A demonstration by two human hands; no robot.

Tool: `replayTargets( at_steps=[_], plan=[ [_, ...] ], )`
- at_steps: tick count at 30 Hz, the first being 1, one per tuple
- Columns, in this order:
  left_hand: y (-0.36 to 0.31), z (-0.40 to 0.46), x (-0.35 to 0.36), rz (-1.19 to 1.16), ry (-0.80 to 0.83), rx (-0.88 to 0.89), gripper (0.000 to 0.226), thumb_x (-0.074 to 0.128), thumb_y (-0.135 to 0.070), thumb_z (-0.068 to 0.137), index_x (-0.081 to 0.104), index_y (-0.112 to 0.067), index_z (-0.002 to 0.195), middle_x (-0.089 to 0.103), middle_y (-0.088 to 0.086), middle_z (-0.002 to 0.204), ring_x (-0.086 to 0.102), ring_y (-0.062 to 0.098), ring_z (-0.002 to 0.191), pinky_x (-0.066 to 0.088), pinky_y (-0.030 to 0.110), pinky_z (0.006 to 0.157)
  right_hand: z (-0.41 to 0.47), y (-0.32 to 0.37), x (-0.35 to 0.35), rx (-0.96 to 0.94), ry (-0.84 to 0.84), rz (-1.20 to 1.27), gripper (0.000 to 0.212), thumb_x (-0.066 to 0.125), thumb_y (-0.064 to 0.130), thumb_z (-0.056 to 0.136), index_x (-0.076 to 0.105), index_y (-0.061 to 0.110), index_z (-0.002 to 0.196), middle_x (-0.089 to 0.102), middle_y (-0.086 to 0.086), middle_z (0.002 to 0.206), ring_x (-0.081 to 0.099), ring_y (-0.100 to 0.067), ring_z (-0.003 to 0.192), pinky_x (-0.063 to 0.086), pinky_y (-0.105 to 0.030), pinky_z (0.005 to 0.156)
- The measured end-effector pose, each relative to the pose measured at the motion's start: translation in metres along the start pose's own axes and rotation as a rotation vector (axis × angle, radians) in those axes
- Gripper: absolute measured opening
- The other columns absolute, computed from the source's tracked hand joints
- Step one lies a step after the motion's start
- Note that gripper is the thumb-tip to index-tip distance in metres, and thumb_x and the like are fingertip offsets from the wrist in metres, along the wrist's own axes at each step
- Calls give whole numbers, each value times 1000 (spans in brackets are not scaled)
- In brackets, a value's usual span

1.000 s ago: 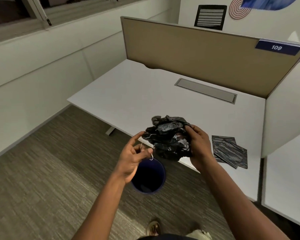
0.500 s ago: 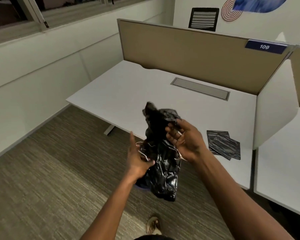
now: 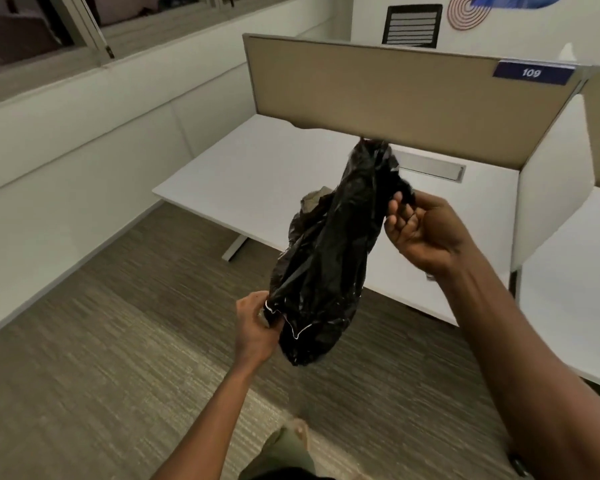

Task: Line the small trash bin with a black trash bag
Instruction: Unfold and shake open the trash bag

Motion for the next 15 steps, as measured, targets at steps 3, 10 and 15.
replayTargets(
  at_steps=[3,10,15],
  plan=[
    [6,14,-5,166,194,-30,93,92,-36,71,49,-24,153,45,4,159,41,30,146,35,51,122,-4,-26,5,41,11,-86,46,52,20,102,76,12,64,69,4,63,69,-6,58,57,-20,56],
    [-49,70,-66,-493,44,-167,23,67,-41,79,76,-41,100,73,-10,93,66,6,86,56,45,84,16,-90,37,26,30,-250,7,71,22,82,73,15,83,61,1,62,60,-12,52,54,-23,50],
    [-68,73,-66,-472,402,-232,68,60,-85,75,74,-34,118,80,-7,111,74,3,102,57,45,97,32,-128,62,-37,66,-424,16,62,16,98,75,7,94,48,-1,61,48,-13,52,47,-27,52]
  ],
)
Point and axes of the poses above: each hand's wrist, its own z-axis towards the middle knuckle, its own x-axis out of the palm, y = z × x, the point moved 7 cm from there along z, towards the middle knuckle
